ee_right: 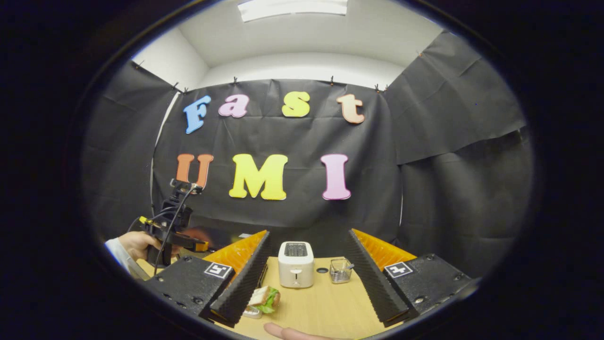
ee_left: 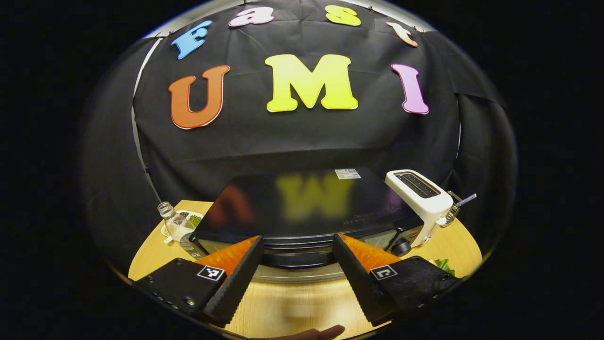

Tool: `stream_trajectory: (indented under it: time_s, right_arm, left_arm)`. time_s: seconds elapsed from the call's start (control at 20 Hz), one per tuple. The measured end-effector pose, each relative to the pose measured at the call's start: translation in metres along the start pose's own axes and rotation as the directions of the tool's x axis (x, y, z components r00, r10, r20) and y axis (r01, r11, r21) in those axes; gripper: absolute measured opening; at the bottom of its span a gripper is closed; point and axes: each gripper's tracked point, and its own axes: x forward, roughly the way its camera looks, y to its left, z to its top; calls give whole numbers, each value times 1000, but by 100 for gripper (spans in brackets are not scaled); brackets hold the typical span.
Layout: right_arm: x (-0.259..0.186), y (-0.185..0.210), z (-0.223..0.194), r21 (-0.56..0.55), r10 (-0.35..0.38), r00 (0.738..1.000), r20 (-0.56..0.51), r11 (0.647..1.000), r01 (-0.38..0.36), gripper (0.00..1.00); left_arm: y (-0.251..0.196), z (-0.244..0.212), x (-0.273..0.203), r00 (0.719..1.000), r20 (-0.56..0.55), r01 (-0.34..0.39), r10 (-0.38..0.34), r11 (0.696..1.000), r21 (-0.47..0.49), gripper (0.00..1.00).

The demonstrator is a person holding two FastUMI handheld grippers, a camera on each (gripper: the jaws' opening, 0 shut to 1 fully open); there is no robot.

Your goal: Open the electric oven with the left hand, put the food in, and close the electric oven.

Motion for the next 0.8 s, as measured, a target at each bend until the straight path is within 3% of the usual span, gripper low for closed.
stream_trajectory:
  time_s: [0.15, 0.7, 0.75, 0.8]
  right_arm:
    - [-3, -1, 1, -24, -4, 1000, 18, 1000, 5, 100]
    - [-18, -12, -5, -20, -29, 1000, 10, 999, 29, 100]
    - [-19, -13, -6, -21, -30, 1000, 6, 999, 30, 94]
    - [-21, -13, -6, -23, -32, 999, 4, 999, 32, 100]
  left_arm:
    - [-1, -4, 2, 999, -43, 11, -13, 999, -48, 98]
    - [-5, -29, -29, 997, -77, 15, -18, 999, -35, 99]
    - [-5, -33, -34, 997, -77, 15, -18, 999, -35, 99]
    - [-5, -40, -42, 997, -80, 15, -18, 999, -36, 99]
